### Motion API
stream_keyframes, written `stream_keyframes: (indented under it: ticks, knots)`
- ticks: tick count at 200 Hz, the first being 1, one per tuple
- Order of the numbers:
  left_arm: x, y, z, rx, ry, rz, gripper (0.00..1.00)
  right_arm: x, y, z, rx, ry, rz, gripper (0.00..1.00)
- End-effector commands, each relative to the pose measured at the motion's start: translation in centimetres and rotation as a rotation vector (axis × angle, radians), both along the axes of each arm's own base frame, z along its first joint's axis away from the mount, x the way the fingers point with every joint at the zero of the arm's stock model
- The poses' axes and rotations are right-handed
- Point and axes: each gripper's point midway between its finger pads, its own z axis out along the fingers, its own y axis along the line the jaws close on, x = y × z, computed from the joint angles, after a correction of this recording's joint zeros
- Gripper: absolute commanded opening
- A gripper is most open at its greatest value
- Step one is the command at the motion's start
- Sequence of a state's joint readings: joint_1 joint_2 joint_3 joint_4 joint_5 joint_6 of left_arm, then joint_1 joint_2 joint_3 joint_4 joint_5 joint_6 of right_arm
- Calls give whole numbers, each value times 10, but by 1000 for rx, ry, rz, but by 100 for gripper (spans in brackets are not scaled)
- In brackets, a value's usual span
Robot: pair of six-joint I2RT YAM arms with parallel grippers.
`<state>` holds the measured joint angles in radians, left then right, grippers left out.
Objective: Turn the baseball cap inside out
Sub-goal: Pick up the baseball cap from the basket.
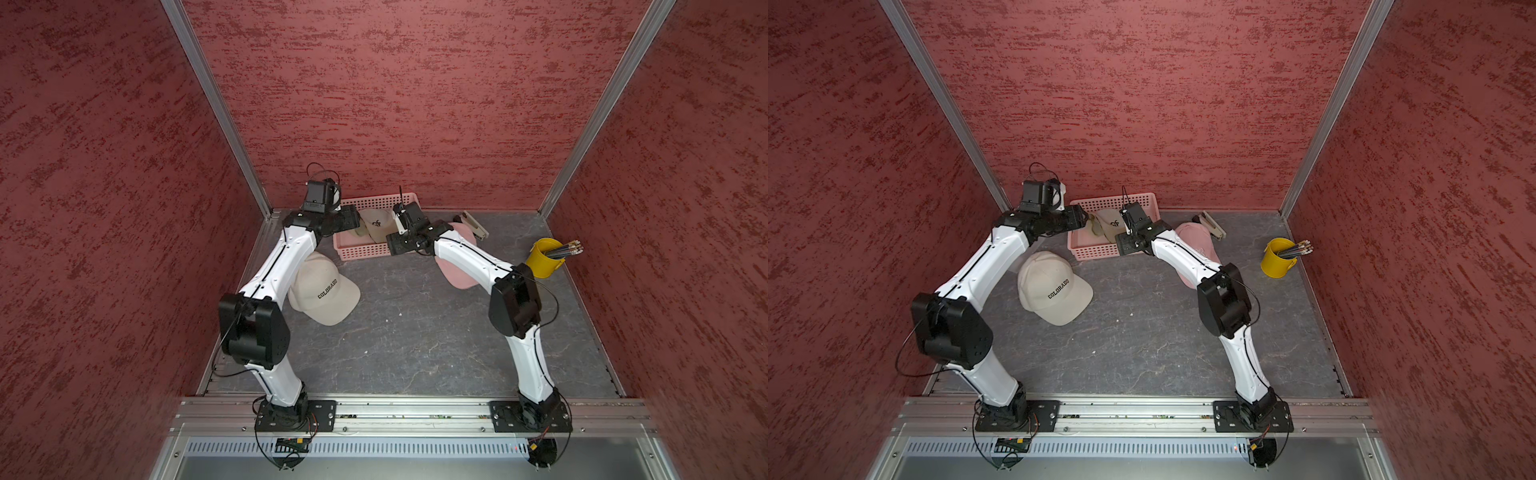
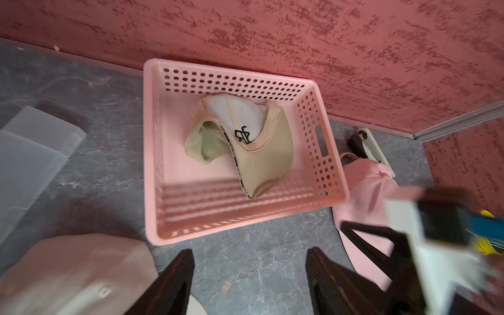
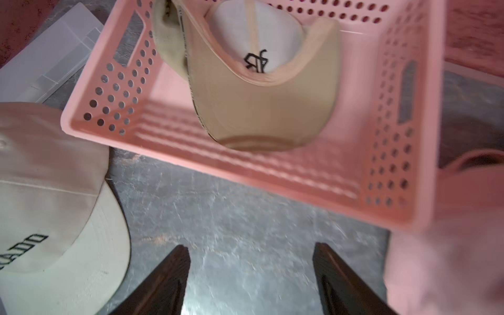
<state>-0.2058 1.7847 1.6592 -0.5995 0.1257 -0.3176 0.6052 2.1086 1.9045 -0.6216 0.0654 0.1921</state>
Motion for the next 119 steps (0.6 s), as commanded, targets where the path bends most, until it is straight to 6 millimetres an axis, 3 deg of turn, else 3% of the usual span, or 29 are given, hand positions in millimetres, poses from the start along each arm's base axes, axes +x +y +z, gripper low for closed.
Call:
stream_keyframes:
  ticks: [1,51,94,119]
  knots:
    - [26,-18,-10,-26,-10,41,67,-7,-24,72,106,-161,-83,76]
    - [66,-28,-55,-37,27,103,61,-58,-70,105,136,-195,-115,77]
    - [78,-21,-91,5,67,195,61,-82,-84,117,183,-196,-115,77]
    - [87,-27,-108,-4,84,184,60,-89,-83,120,212,-187,-100,78]
